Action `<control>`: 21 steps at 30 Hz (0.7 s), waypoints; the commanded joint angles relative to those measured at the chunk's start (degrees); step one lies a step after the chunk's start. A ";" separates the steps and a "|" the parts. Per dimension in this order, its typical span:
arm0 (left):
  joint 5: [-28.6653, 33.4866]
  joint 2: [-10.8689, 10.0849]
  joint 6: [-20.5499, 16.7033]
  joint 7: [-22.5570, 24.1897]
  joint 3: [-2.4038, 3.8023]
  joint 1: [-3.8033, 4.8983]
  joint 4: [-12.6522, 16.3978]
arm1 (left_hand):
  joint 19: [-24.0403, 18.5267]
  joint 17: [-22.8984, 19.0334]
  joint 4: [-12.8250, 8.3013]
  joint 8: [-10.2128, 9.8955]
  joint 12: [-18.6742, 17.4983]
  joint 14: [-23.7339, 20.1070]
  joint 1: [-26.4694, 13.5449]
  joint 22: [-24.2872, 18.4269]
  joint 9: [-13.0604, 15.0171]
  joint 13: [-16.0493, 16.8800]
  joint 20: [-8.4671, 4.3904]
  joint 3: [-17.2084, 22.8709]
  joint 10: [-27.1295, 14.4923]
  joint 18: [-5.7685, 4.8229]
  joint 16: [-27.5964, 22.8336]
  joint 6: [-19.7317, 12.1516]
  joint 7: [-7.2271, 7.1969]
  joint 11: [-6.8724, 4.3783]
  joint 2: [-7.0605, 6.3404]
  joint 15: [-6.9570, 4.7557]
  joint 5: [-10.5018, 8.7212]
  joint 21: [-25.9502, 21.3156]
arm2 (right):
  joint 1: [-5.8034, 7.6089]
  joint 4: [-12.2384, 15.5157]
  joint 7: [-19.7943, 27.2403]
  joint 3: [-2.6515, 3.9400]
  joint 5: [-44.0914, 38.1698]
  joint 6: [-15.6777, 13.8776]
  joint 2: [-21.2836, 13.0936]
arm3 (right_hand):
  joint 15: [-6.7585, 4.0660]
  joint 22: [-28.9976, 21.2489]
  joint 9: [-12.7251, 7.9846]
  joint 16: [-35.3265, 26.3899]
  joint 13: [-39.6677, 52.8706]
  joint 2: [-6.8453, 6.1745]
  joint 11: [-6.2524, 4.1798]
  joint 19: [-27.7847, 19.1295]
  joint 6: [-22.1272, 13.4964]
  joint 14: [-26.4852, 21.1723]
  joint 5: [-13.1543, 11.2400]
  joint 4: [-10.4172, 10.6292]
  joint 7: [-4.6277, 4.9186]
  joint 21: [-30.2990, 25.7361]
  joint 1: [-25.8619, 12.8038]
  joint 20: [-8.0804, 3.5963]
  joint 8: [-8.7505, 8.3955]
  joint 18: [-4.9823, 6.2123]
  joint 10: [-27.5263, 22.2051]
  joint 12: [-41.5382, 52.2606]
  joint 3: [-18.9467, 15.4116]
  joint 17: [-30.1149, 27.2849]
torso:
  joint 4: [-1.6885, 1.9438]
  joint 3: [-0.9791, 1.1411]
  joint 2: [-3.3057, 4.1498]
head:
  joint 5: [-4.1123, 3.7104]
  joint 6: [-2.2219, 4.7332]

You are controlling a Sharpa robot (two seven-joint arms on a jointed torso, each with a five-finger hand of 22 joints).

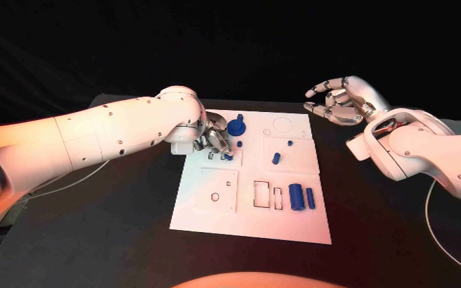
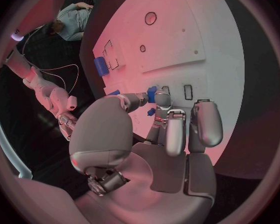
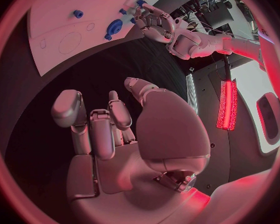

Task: Assemble the parts on the task board

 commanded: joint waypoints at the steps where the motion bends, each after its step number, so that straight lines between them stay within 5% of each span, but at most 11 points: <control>1: 1.89 -0.11 -0.58 0.34 0.02 0.03 0.04 | 0.30 13.73 -5.61 0.54 -0.26 5.56 -0.37 0.34 0.57 0.01 -0.32 5.22 0.20 -0.42 0.24 0.18 -0.52 -0.52 -0.68 -0.47 3.96 0.50 | -0.06 0.07 0.08 -0.01 -0.10 0.14 0.01 | -0.37 -0.01 0.09 -0.26 0.02 -0.68 -0.20 -0.11 -0.27 2.12 0.42 0.03 -0.24 -0.17 -0.03 -0.19 0.34 1.00 0.01 -0.04 0.28 -0.09 | 0.05 0.02 0.00 | 0.07 0.03; 4: 3.54 -0.35 -2.12 0.62 0.01 0.03 0.16 | 0.45 14.13 -8.64 1.25 -0.20 5.71 0.12 0.62 1.56 0.29 -0.35 6.38 0.93 -0.47 0.60 0.46 -0.33 -0.44 -0.76 -0.52 10.80 0.69 | -0.06 0.08 0.13 -0.01 -0.06 0.07 0.01 | -0.37 -0.01 0.09 -0.26 0.02 -0.68 -0.20 -0.11 -0.27 2.12 0.42 0.03 -0.24 -0.17 -0.03 -0.19 0.34 1.00 0.01 -0.04 0.28 -0.09 | 0.05 0.03 -0.01 | 0.15 0.05; 21: 6.33 -5.60 -14.25 3.77 0.18 -0.41 5.67 | 0.50 13.49 -11.61 0.69 1.54 5.51 -0.76 0.63 2.10 2.62 -0.60 7.71 4.45 -0.41 0.05 3.31 -0.71 -0.95 -1.49 -0.96 18.29 0.85 | -0.08 0.11 0.31 -0.01 0.10 -0.27 -0.31 | -0.38 -0.04 0.10 -0.32 -0.02 -0.65 -0.20 -0.09 -0.25 2.10 0.59 0.14 -0.24 -0.22 -0.17 -0.20 0.41 1.00 0.01 -0.06 0.29 -0.16 | 0.15 0.07 0.03 | 0.31 -0.09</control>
